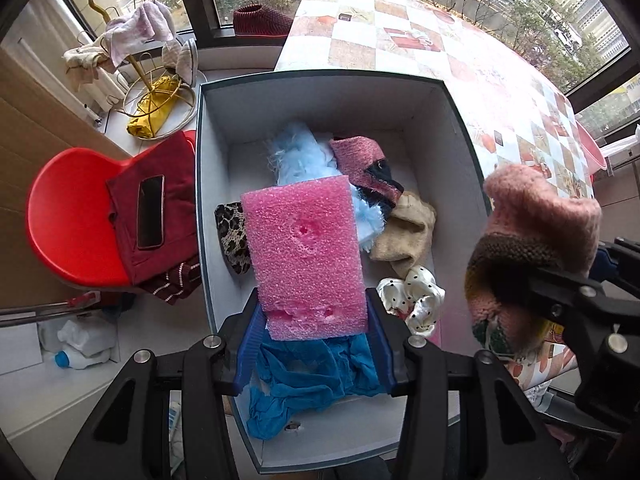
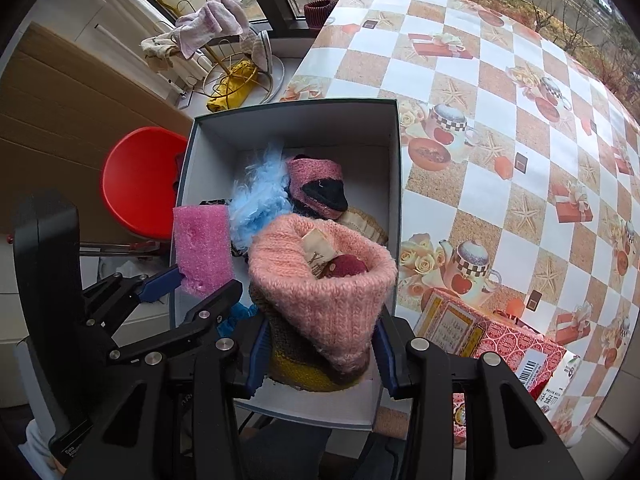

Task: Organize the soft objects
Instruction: 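Open the left gripper to drop the pink sponge while the right drops the knit hat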

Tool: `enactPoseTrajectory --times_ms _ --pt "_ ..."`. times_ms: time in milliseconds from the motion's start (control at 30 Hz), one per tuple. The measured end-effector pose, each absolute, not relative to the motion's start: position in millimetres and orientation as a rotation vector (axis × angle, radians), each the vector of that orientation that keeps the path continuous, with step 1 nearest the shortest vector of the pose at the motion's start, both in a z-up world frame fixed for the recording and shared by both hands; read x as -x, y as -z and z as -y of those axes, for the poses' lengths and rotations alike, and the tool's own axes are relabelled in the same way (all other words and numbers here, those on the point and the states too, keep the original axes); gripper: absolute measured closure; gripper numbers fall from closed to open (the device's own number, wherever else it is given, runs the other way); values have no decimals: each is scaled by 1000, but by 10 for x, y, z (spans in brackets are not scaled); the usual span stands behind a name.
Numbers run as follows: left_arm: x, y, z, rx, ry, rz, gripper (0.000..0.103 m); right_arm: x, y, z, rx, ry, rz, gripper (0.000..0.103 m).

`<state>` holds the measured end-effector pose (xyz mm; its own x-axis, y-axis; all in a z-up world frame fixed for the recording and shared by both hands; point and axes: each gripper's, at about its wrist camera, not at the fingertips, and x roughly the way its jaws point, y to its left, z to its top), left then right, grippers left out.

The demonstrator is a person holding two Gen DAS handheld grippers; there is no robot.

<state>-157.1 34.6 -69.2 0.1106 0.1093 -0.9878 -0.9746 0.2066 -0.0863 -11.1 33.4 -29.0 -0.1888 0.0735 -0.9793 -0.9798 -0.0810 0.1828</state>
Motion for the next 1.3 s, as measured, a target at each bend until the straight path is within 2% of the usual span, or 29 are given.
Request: enactPoseTrajectory --times_ms 1167,1200,1267,1300 --pt "1491 883 -527 1051 -1048 -1177 51 198 583 -618 1151 -1399 -1276 57" --pt "1497 874 -527 1050 -1056 -1175 50 197 578 -615 1150 -1402 -1276 57" --pt "1522 852 -520 1056 -1060 -1165 41 197 574 -616 1149 -1407 -1271 57" --pt "1533 846 -517 1061 -1058 -1166 31 196 571 -614 1151 -1409 -1270 53"
